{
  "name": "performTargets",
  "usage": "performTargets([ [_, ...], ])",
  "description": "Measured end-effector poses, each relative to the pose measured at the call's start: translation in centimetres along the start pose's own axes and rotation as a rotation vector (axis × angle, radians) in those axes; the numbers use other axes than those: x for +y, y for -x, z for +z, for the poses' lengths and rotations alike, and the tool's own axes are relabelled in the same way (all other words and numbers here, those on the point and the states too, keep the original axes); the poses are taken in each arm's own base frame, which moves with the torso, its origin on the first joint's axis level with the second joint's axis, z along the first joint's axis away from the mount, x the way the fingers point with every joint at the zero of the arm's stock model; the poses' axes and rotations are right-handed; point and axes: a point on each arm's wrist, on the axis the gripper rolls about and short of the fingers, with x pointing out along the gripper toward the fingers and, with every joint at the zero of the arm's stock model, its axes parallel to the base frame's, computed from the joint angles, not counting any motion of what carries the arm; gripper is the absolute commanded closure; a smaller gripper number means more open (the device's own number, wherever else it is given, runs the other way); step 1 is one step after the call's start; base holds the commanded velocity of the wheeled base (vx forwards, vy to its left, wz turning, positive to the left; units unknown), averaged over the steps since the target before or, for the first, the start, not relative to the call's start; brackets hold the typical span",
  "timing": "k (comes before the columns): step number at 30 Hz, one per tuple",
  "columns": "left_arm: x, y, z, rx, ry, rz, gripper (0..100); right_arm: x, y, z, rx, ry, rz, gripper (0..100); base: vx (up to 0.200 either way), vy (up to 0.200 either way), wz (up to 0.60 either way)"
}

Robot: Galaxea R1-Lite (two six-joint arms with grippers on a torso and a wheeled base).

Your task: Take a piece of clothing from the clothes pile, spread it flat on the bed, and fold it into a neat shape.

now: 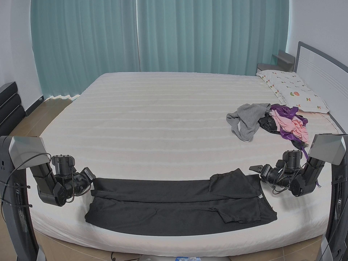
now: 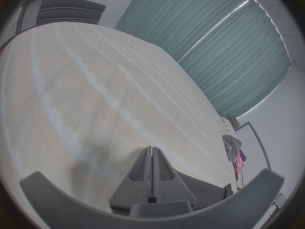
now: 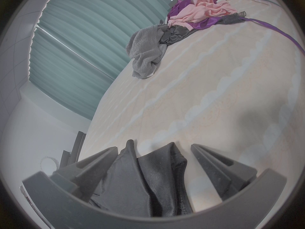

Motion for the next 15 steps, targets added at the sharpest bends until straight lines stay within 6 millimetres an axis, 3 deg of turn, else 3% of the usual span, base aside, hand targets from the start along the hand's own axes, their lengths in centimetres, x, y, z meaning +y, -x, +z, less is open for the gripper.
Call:
performTargets([
  [15,0.23,-0.17,-0.27,0.009,-0.001,0.007,100,-0.26,-0.14,0.66,-0.02,-0.011,-0.011,100,0.0,0.0,0.0],
])
